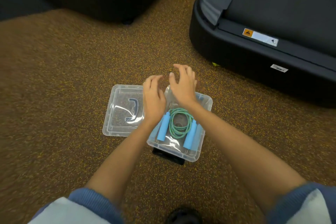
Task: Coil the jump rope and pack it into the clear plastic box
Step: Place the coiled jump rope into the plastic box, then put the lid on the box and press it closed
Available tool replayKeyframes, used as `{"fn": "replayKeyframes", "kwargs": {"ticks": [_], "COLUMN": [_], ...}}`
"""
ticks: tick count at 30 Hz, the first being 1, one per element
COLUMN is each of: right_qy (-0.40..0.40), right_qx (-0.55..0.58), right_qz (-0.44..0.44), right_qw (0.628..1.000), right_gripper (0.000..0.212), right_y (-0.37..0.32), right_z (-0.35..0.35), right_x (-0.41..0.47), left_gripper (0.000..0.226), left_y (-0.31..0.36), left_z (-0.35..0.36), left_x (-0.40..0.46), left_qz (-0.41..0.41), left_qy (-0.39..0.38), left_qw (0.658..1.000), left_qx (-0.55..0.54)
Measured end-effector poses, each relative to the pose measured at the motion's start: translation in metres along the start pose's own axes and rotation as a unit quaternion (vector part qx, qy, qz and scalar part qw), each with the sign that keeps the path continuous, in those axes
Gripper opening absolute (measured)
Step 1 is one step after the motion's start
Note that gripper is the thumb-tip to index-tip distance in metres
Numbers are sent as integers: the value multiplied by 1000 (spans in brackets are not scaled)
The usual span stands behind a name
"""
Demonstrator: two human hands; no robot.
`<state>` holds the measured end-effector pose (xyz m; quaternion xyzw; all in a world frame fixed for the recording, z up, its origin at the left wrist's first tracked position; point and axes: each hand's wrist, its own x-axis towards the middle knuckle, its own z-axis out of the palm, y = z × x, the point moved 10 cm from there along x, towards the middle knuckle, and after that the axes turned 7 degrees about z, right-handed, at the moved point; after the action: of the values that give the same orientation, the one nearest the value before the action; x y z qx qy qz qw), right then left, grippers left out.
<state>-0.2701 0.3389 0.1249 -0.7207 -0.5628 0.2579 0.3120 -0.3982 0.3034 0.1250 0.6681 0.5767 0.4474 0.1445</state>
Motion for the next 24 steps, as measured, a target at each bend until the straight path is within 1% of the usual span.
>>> {"fn": "replayKeyframes", "kwargs": {"ticks": [1,3,6,9,13,16,20,22,24], "right_qy": [-13,-44,-76,-109,-151,-179,-230,-259,-280], "right_qx": [2,6,9,0,-11,-44,-98,-105,-98], "right_qz": [-5,-9,0,11,18,8,-6,4,31], "right_qw": [1000,999,997,994,988,983,968,960,955], "right_gripper": [38,45,53,62,64,62,61,61,62], "right_y": [-7,-18,-21,-16,-7,-7,-12,-13,-11], "right_z": [3,11,27,50,84,113,154,175,194], "right_x": [4,11,20,25,25,28,34,38,40], "left_gripper": [38,36,37,41,49,54,62,62,60], "left_y": [-13,-45,-93,-128,-161,-179,-195,-201,-207], "left_z": [-13,-35,-61,-76,-77,-71,-57,-51,-46], "left_x": [1,-4,-26,-55,-91,-118,-155,-169,-176], "left_qz": [-22,-92,-205,-316,-424,-514,-634,-667,-684], "left_qy": [19,46,70,82,89,115,169,204,239], "left_qw": [999,994,974,942,898,849,755,716,686], "left_qx": [19,47,70,84,74,45,-18,-41,-63]}}
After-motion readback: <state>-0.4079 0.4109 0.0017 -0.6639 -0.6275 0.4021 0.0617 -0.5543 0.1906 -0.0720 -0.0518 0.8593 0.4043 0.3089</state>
